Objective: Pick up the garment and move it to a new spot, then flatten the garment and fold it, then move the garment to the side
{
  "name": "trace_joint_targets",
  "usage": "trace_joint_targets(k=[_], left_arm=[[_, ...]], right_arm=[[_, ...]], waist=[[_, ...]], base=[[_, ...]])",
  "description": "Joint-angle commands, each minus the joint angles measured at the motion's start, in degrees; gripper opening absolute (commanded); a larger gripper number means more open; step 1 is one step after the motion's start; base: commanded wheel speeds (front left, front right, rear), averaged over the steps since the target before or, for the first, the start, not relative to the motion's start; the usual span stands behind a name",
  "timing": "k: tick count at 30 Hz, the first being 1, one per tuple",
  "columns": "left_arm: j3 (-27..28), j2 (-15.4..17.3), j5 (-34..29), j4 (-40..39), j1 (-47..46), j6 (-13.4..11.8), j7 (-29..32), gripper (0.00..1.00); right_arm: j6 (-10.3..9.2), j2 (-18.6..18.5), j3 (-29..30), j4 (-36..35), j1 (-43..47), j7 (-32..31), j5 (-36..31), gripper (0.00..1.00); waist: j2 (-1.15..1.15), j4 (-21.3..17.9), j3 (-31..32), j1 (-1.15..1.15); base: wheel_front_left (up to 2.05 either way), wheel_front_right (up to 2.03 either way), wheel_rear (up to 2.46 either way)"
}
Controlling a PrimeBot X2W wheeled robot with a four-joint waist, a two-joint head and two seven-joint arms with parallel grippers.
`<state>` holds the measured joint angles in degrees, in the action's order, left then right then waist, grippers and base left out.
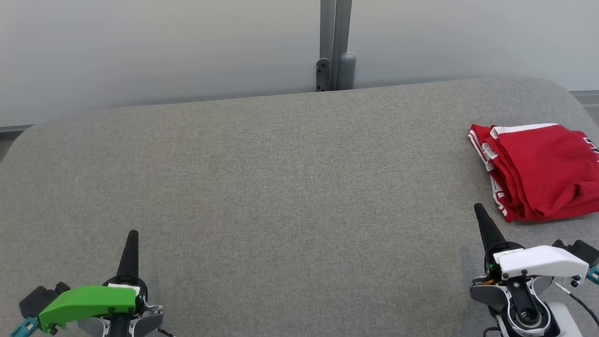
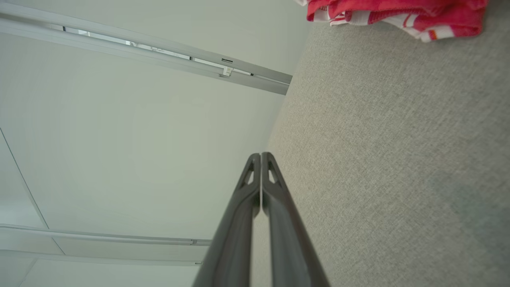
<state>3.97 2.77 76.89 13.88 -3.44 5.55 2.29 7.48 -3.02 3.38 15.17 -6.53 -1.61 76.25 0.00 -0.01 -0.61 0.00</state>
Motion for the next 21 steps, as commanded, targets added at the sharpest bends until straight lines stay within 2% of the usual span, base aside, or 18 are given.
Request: trace_joint_targets(k=[1, 21], left_arm=[[0.5, 0.2, 1.3, -0.2, -1.4, 0.5, 0.2, 0.00], [1.8, 0.2, 9.3, 0.0, -2.4, 1.4, 2.6, 0.00]], right_arm=[[0.02, -0.3, 0.4, -0.6, 0.1, -0.5, 1.3, 0.00], [0.02, -0.3, 1.8, -1.0, 0.4, -2.9, 9.9, 0.00]], waist=[[0.00, 0.0, 0.0, 0.00], [0.00, 0.0, 0.2, 0.00]], base=[[0.00, 0.00, 0.00], [0.00, 0.00, 0.00]])
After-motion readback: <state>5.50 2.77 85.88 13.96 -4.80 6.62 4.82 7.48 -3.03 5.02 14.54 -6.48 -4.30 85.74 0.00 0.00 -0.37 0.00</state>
